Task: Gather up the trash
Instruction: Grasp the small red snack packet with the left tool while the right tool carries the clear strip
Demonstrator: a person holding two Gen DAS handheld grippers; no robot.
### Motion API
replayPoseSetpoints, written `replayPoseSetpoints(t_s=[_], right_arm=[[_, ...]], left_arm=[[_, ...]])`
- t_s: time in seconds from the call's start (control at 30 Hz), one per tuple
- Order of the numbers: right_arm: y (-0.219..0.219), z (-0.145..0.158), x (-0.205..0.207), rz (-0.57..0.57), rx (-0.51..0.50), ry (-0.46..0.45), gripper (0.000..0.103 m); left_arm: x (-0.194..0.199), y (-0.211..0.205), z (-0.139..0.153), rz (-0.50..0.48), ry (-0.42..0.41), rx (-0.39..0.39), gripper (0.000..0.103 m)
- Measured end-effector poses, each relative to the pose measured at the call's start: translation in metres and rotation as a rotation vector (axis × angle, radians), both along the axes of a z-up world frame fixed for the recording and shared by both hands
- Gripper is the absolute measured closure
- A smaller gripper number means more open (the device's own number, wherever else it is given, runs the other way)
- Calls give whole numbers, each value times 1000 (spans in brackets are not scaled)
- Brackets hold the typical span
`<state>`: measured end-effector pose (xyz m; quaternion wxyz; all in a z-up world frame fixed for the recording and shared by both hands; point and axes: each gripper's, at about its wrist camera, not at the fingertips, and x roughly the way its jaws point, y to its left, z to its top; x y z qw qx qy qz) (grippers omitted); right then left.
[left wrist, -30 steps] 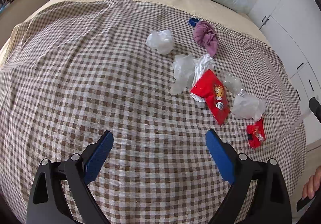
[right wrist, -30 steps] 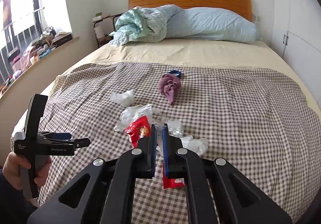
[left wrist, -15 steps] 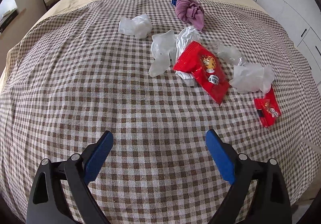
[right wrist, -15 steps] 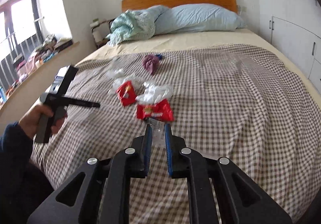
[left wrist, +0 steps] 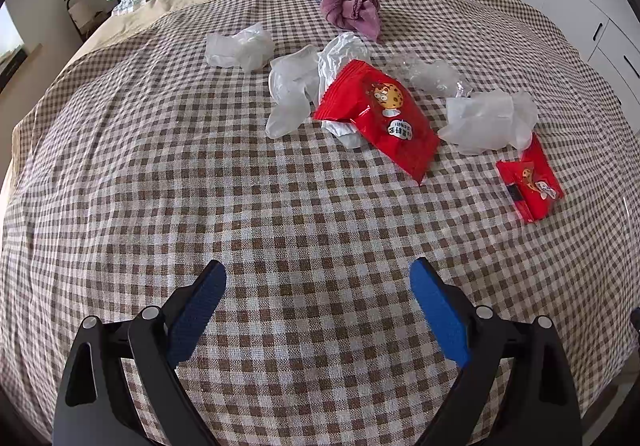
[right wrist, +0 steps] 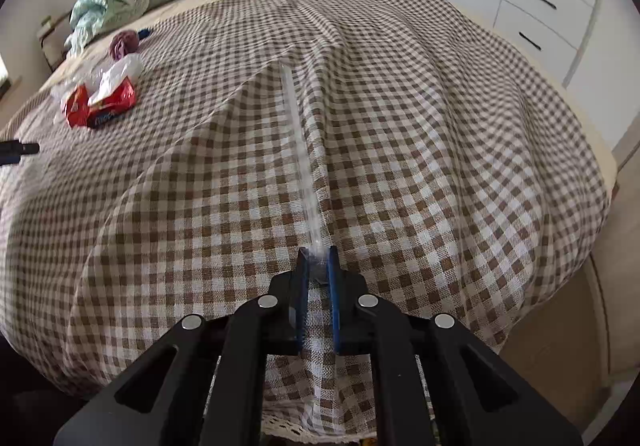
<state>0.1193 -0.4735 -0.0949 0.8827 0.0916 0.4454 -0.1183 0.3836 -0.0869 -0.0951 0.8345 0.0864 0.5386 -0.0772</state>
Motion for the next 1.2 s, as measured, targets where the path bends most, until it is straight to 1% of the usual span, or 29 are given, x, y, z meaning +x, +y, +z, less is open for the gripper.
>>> replayPoseSetpoints(t_s=[0.03,0.07,0.13,0.23,0.37,0.43,0.5,0.63,0.7,0.77,0.87,0.9,0.93,1.03,1.07,1.1,1.2], right_arm=[[5,1,0,18,-39,-1,91],[13,1,1,40,-101,6,89],[27,-1,5,78,-211,28,77],[35,-3,5,99,-266,25,77],[29,-6,6,92,-227,-24,77],[31,-4,6,98,-238,-43,77],[38,-2,8,119,-278,-58,77],[51,-3,5,143,-388,-87,77],[62,-3,1,172,-463,-112,77],[70,-7,-3,203,-505,-131,77],[72,-17,0,235,-517,-114,79],[71,-19,2,235,-510,-109,86],[68,-21,5,229,-503,-99,87],[63,-19,7,202,-482,-112,88],[60,-18,7,196,-470,-115,89],[58,-18,8,192,-456,-112,94],[52,-9,3,166,-396,-147,98]], left_arm=[[0,-1,-1,-2,3,5,13],[0,-2,-2,-3,7,4,13],[-1,-3,-4,-14,22,-11,13],[-3,-7,-5,-34,30,-24,13],[-4,-12,-7,-51,51,-49,13],[-5,-16,-8,-62,56,-49,13],[-6,-21,-10,-77,59,-39,13],[-7,-30,-15,-89,70,-31,13],[-8,-33,-16,-96,70,-26,13],[-9,-34,-16,-102,70,-28,13],[-8,-33,-17,-100,73,-31,13],[-8,-32,-17,-99,74,-31,13],[-8,-32,-18,-99,74,-32,13],[-7,-34,-19,-103,74,-33,13],[-7,-35,-19,-107,75,-41,13],[-6,-35,-19,-111,78,-54,13],[-7,-40,-20,-131,92,-84,14]])
